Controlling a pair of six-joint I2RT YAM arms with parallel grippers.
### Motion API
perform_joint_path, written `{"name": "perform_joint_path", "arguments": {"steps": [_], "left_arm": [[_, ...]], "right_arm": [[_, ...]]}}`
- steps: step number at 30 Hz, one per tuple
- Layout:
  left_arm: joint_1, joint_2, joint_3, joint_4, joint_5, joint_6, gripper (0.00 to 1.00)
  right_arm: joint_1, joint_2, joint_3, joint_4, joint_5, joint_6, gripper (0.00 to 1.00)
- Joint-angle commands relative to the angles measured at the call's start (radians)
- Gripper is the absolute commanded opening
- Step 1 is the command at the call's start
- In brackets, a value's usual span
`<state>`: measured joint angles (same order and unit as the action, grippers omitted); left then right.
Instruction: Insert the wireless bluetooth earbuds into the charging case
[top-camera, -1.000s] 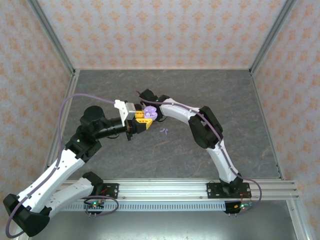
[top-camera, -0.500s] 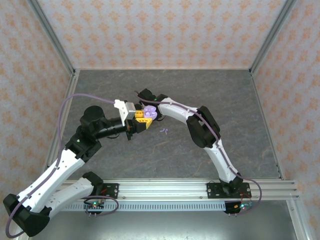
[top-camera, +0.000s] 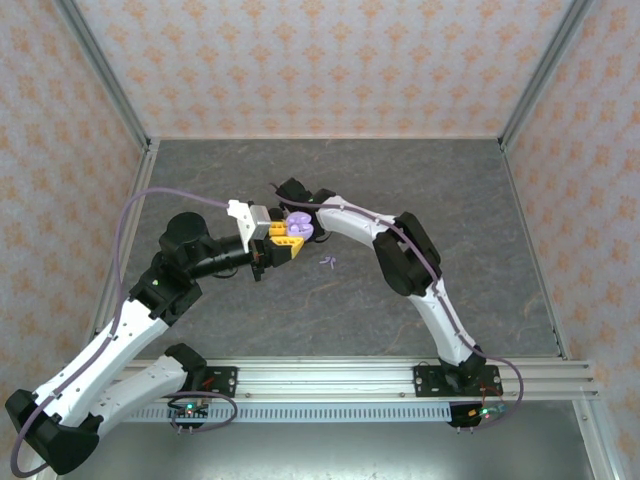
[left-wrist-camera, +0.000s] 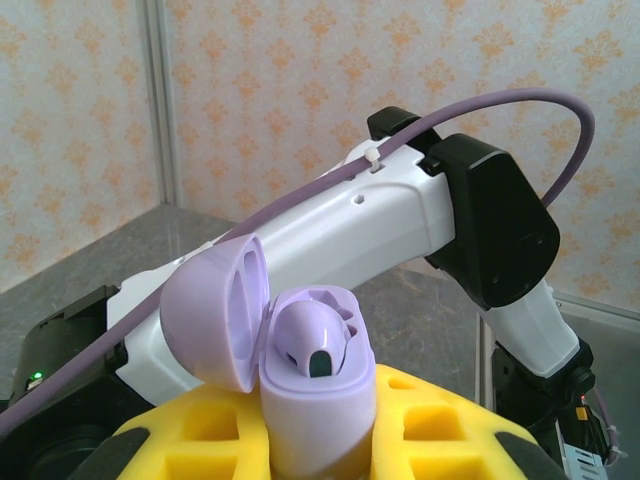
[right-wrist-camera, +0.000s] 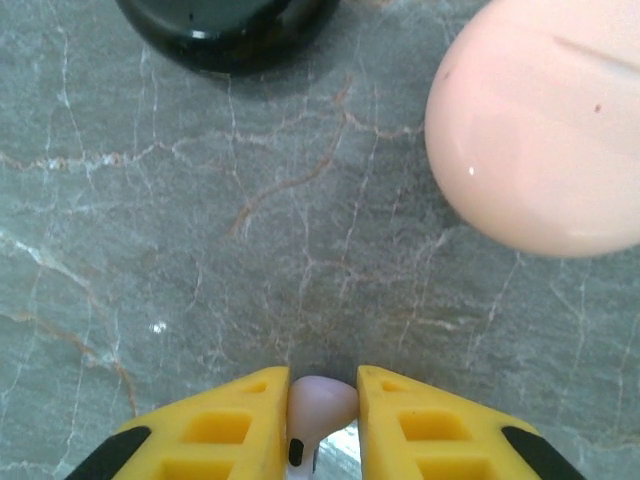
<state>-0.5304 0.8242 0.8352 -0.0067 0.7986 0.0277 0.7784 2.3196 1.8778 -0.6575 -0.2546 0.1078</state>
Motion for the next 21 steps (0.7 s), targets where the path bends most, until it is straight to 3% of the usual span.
{"name": "perform_joint_path", "arguments": {"steps": [1, 10, 21], "left_arm": [[-0.011, -0.019, 0.015, 0.001, -0.022, 0.015, 0.0], [-0.011, -0.02, -0.005, 0.027, -0.055, 0.006, 0.0], [-0.011, 0.028, -0.04, 0.134, -0.056, -0.029, 0.0]], "right_arm": [[0.006, -0.108, -0.048, 0.017, 0.011, 0.0, 0.22], [-0.056, -0.412, -0.31, 0.193, 0.008, 0.047, 0.19], [-0.16, -0.926, -0.603, 0.325, -0.005, 0.092, 0.19]]}}
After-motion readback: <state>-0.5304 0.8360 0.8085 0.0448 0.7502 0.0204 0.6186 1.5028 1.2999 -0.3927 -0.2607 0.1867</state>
